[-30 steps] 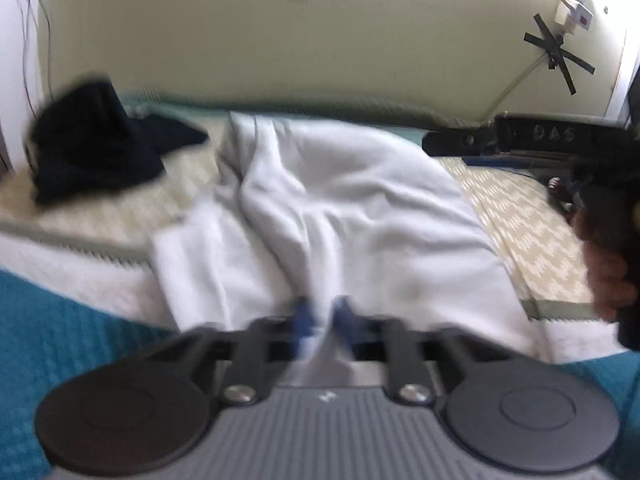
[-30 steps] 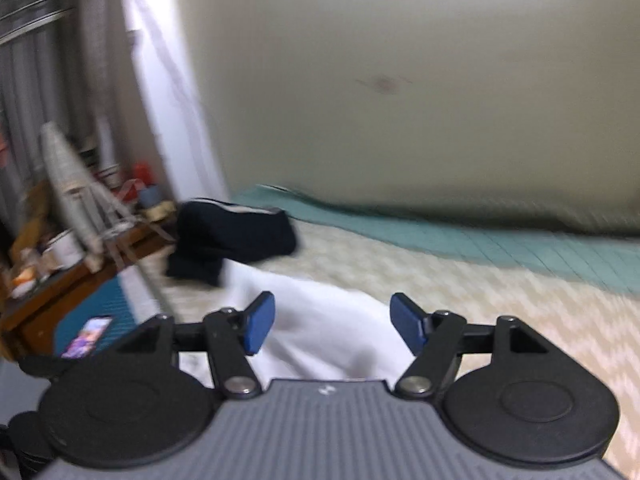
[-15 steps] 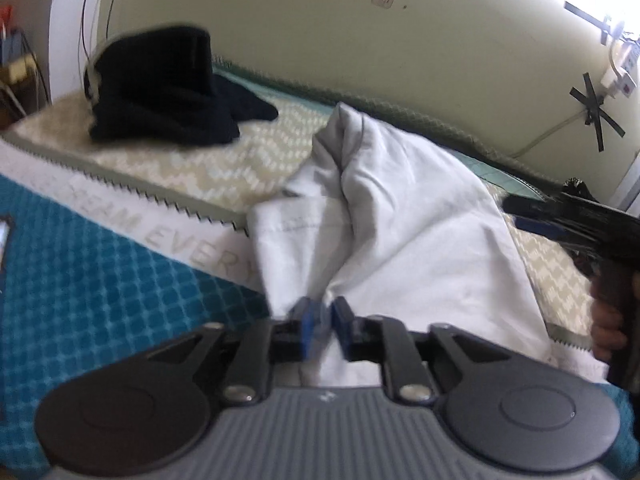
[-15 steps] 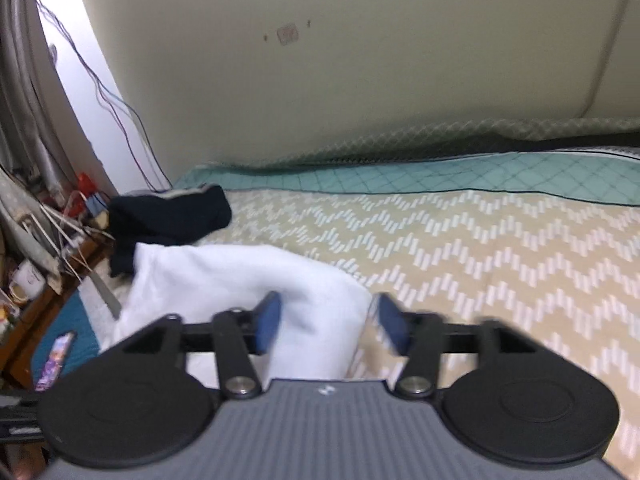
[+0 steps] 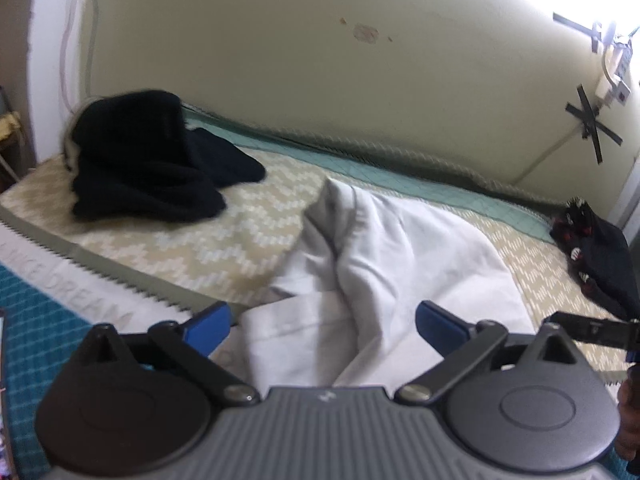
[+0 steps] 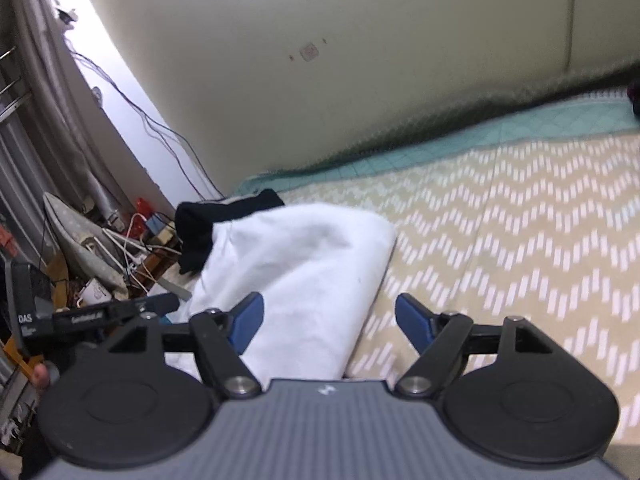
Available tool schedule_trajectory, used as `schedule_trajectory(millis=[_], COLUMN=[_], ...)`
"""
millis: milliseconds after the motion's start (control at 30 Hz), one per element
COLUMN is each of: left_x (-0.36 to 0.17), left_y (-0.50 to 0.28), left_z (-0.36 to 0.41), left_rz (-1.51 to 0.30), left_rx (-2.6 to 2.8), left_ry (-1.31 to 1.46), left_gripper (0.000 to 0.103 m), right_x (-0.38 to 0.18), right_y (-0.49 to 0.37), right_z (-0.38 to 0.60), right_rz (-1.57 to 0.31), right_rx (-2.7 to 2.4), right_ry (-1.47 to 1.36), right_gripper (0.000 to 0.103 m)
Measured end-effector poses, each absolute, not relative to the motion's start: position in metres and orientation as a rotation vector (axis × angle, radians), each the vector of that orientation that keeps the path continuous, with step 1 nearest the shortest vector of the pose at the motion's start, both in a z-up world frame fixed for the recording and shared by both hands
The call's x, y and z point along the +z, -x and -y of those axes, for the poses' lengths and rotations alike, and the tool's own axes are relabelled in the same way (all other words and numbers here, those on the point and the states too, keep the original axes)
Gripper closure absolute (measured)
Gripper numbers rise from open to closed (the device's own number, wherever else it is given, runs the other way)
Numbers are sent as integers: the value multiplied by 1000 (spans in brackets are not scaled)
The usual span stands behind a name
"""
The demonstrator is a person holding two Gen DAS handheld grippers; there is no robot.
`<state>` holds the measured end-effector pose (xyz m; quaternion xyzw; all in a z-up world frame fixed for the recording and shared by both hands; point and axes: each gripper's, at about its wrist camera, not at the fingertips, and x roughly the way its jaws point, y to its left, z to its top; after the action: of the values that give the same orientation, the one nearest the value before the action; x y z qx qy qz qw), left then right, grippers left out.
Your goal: Fold small clothes
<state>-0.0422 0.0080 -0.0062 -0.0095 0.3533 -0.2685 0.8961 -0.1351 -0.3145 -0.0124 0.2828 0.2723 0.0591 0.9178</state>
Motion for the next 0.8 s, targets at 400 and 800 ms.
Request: schedule_trajectory(millis=[400, 800], left_x=[-42, -44], left_y=[28, 36], left_z=[1, 25], left_rz=[-770, -741], left_rx=[-615, -549], left_ry=[-21, -151], left_gripper=[0, 0], right_x=[-33, -43], right_y=[95, 100], right_z=[278, 289], right_rz=[-622, -543], right_rx=[206, 215], right_ry=[-581, -675], right_gripper=[23, 28])
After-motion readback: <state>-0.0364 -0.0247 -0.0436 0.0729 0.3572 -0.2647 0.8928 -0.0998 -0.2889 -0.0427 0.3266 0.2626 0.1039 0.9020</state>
